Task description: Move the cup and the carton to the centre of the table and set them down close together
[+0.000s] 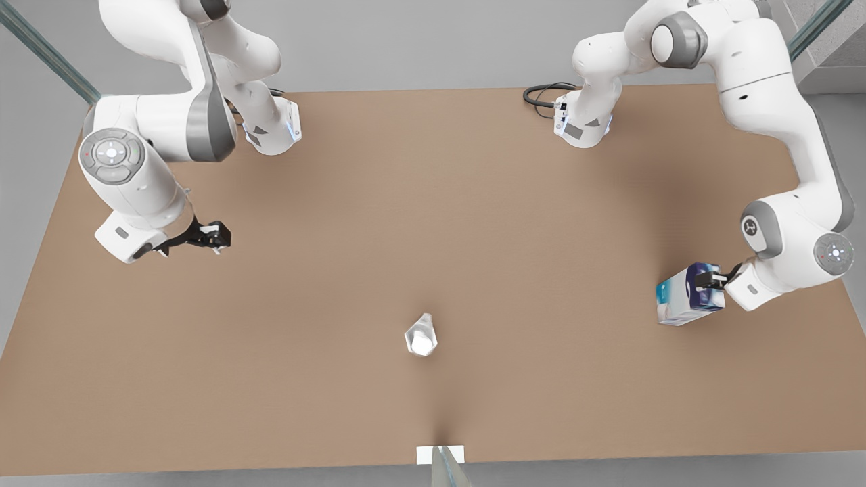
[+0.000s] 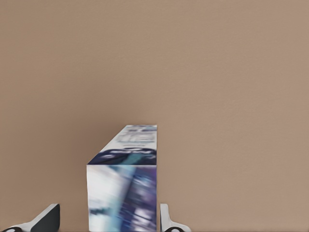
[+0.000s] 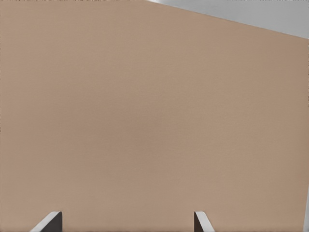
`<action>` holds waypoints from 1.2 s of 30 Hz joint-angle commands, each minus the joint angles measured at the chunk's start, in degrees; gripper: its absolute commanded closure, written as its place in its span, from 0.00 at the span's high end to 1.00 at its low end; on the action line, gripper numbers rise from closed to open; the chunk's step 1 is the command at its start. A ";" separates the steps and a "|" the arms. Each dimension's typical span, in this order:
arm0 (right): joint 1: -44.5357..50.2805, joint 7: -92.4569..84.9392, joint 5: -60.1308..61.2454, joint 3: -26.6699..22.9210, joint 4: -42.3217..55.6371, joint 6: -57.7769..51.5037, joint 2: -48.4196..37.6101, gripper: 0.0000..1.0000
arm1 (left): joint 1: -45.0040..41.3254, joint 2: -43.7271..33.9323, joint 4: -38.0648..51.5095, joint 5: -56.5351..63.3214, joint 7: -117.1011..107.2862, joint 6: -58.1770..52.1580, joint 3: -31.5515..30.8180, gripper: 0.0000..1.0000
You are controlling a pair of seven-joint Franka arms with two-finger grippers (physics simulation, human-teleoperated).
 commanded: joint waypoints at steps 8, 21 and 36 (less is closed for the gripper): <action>0.01 0.00 0.09 0.00 0.00 0.00 0.11 1.00 | 0.00 0.71 -0.78 0.02 -0.09 -0.02 0.00 0.65; 0.09 0.00 0.09 0.00 0.00 -0.09 0.11 1.00 | -0.88 -1.14 -0.16 0.02 0.00 -2.48 -0.09 0.58; 0.01 0.00 0.09 0.00 -0.09 -0.09 0.11 1.00 | -15.03 -3.86 9.33 8.72 18.10 -12.94 -20.83 0.59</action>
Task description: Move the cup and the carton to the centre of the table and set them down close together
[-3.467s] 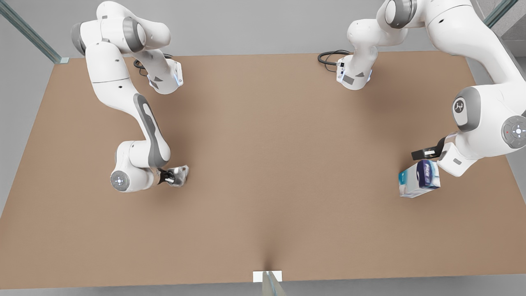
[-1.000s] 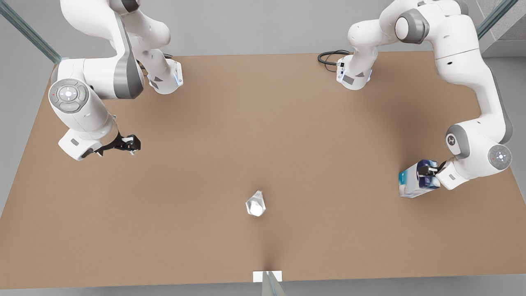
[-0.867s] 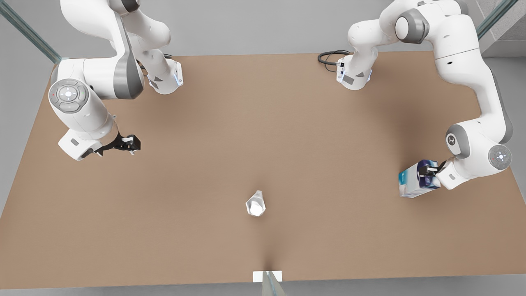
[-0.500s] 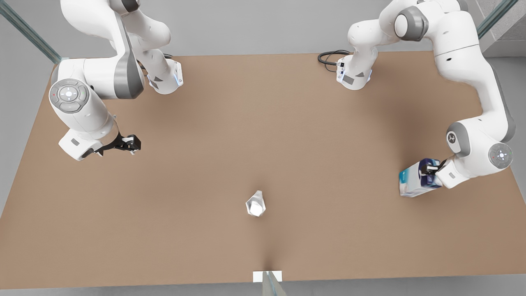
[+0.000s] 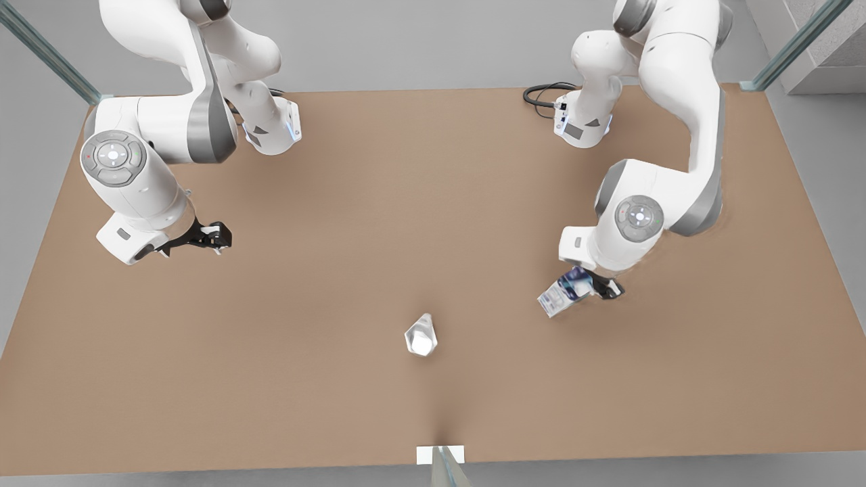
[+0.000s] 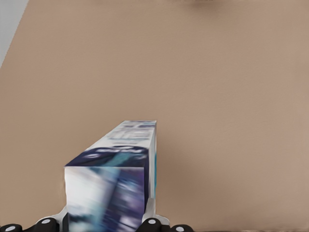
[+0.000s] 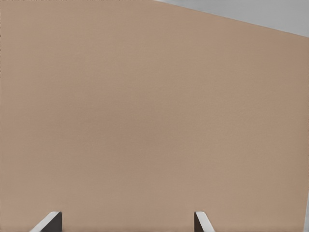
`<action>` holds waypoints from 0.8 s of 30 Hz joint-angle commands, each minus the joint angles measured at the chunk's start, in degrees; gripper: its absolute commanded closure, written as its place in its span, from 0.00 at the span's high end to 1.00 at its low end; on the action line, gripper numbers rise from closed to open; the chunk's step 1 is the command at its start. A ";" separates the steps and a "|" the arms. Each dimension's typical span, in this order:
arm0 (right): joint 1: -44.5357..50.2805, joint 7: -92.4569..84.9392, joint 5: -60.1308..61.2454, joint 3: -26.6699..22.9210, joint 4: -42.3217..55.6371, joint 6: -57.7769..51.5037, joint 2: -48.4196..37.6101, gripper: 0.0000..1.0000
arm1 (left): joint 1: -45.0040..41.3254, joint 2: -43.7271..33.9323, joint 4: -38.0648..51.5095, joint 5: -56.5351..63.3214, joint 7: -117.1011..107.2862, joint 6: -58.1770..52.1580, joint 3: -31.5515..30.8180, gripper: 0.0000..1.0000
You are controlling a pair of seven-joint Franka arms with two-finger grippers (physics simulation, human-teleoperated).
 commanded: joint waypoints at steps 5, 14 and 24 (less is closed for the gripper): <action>0.00 0.00 0.00 0.00 0.00 0.04 0.00 1.00 | -14.94 2.19 3.07 -7.25 -1.42 0.02 0.38 0.58; -0.09 0.00 -0.09 0.00 -0.09 0.04 0.00 1.00 | -24.97 12.56 10.99 -7.61 -9.77 3.35 0.73 0.56; 0.00 0.00 0.00 0.00 -0.17 0.04 0.08 1.00 | -32.53 17.22 12.48 -6.90 -9.51 6.87 7.76 0.63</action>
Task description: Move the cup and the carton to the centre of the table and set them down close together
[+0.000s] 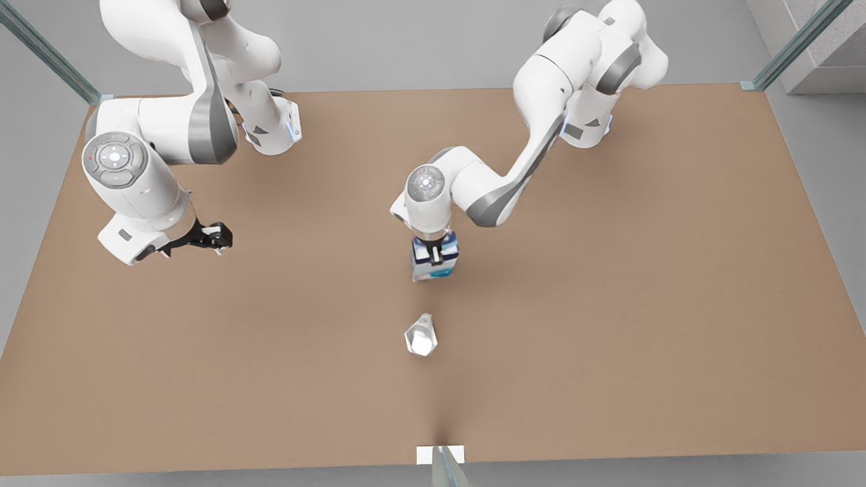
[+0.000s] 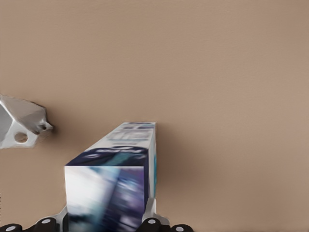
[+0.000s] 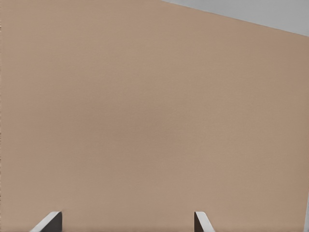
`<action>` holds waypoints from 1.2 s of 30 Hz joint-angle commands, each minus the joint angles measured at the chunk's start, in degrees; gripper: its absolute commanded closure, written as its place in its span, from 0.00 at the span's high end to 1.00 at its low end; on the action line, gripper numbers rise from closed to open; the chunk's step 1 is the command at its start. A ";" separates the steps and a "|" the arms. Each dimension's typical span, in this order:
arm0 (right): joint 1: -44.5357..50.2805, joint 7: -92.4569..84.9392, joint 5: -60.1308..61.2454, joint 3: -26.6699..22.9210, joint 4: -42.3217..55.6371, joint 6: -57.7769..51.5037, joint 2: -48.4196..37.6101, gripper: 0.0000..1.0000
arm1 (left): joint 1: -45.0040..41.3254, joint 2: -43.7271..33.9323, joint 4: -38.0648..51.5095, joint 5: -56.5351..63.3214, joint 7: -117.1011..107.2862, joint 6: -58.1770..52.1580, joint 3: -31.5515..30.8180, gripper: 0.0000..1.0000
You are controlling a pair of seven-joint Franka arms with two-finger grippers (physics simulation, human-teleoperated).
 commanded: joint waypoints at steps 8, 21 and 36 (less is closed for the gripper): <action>-0.01 0.00 -0.09 0.00 0.00 0.00 0.00 1.00 | -2.08 1.36 0.00 -2.02 -0.17 1.27 1.87 1.00; 0.08 0.00 -0.09 0.00 0.18 0.00 0.44 1.00 | 17.08 -12.09 1.85 -8.34 -6.57 -10.24 2.39 1.00; -0.01 0.00 -0.09 0.00 0.18 0.00 0.35 1.00 | 40.92 -21.93 -6.59 -0.67 -34.54 -17.45 9.57 1.00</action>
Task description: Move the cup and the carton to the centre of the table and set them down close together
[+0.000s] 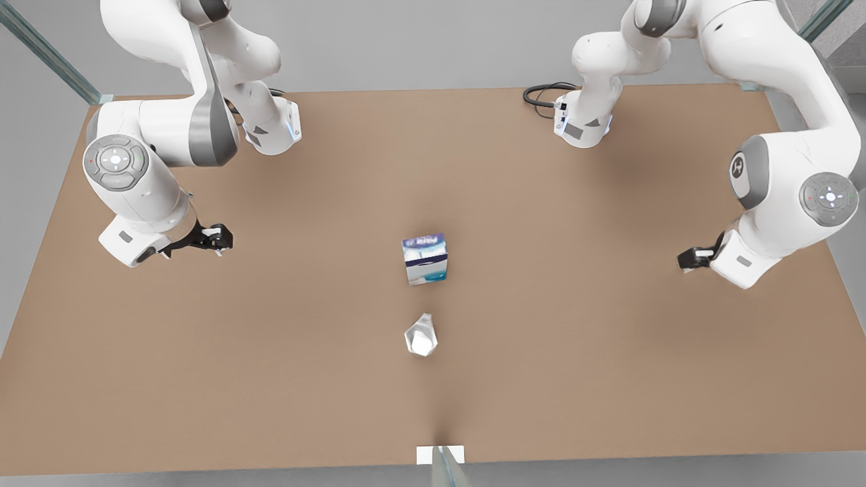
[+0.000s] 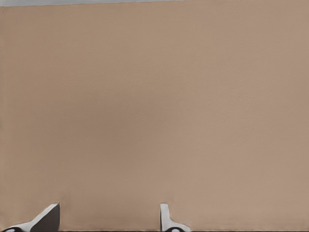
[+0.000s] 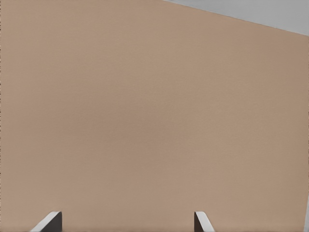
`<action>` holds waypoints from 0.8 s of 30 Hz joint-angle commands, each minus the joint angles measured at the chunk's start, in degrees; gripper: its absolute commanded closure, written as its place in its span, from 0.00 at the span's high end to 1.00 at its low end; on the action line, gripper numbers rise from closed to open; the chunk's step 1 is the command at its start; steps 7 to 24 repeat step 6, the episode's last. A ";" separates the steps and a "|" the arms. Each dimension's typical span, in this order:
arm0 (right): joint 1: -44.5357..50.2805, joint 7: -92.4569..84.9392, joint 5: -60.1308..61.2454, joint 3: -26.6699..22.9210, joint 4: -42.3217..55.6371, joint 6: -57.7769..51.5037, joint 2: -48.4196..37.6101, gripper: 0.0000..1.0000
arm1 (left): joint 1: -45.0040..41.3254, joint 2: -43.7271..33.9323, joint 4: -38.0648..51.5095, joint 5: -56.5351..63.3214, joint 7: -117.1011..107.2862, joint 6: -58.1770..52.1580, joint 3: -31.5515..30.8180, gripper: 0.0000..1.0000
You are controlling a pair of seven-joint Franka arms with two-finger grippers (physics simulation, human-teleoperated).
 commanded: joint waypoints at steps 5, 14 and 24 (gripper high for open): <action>0.00 0.00 0.04 0.00 0.00 0.00 0.00 1.00 | 2.59 0.64 2.16 -4.20 -3.99 -3.44 -3.70 1.00; 0.00 0.00 -0.05 0.00 0.00 0.00 0.00 1.00 | 2.50 0.81 2.16 -4.29 -3.99 -3.35 -3.79 1.00; 0.00 0.00 -0.05 0.00 0.00 0.00 0.00 1.00 | 2.50 0.81 2.16 -4.29 -3.99 -3.35 -3.79 1.00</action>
